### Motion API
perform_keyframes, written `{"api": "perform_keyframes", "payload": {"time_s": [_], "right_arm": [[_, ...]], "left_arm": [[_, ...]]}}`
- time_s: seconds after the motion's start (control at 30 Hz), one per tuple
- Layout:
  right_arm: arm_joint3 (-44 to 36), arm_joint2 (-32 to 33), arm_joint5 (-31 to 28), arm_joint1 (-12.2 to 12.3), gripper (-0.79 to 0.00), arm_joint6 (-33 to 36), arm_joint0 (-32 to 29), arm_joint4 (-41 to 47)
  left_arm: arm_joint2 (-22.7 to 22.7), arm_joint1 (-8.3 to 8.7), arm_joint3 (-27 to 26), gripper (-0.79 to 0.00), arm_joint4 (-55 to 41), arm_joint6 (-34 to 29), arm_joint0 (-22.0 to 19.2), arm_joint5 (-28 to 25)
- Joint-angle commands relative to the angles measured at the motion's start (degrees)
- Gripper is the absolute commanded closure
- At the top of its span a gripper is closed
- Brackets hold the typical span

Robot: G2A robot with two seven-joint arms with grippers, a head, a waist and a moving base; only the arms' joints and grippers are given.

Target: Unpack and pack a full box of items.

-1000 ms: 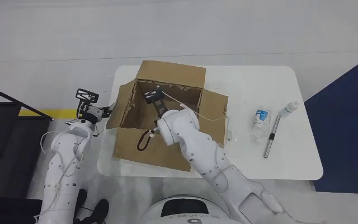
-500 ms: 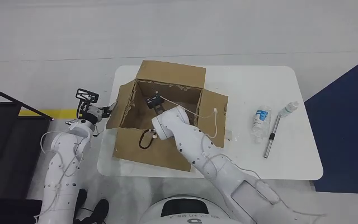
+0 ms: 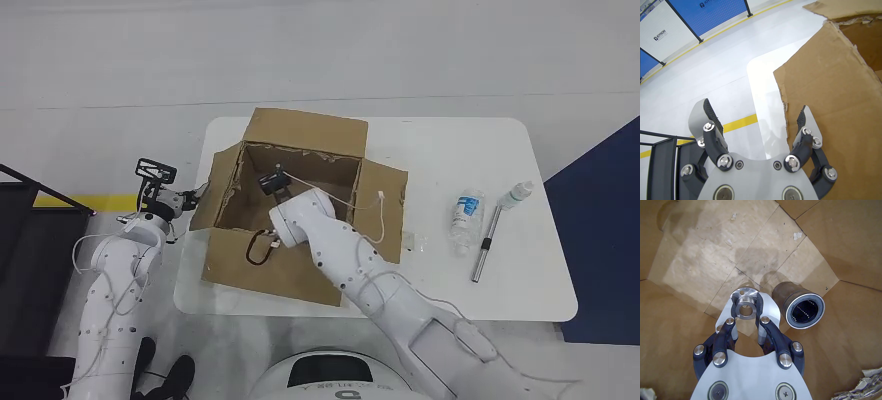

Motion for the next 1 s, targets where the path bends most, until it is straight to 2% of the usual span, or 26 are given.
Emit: {"api": "perform_keyframes", "payload": {"time_s": [0.0,0.1,0.17,0.4,0.53,0.77,0.97], "right_arm": [[-2.4,0.9,-0.5,0.3,-0.326,0.4,-0.8,-0.1],[-8.4,2.6,-1.5,0.9,-0.354,1.9,-2.9,-0.8],[-15.4,3.8,-2.5,1.6,-0.366,2.8,-5.3,-2.3],[-53.1,15.0,-7.5,4.7,-0.382,7.3,-20.9,-5.4],[-67.3,25.2,-8.2,6.0,-0.385,5.7,-30.0,-4.6],[-67.3,46.8,-3.0,6.9,-0.385,-2.5,-36.1,0.8],[-65.9,59.1,1.0,7.4,-0.382,-3.6,-42.7,-0.5]], "left_arm": [[0.0,0.0,0.0,-0.785,0.0,0.0,0.0,0.0],[0.0,0.0,0.0,-0.785,0.0,0.0,0.0,0.0],[0.0,0.0,0.0,-0.785,0.0,0.0,0.0,0.0],[0.0,0.0,0.0,-0.785,0.0,0.0,0.0,0.0],[0.0,0.0,0.0,-0.785,0.0,0.0,0.0,0.0],[0.0,0.0,0.0,-0.785,0.0,0.0,0.0,0.0],[0.0,0.0,0.0,-0.785,0.0,0.0,0.0,0.0]]}}
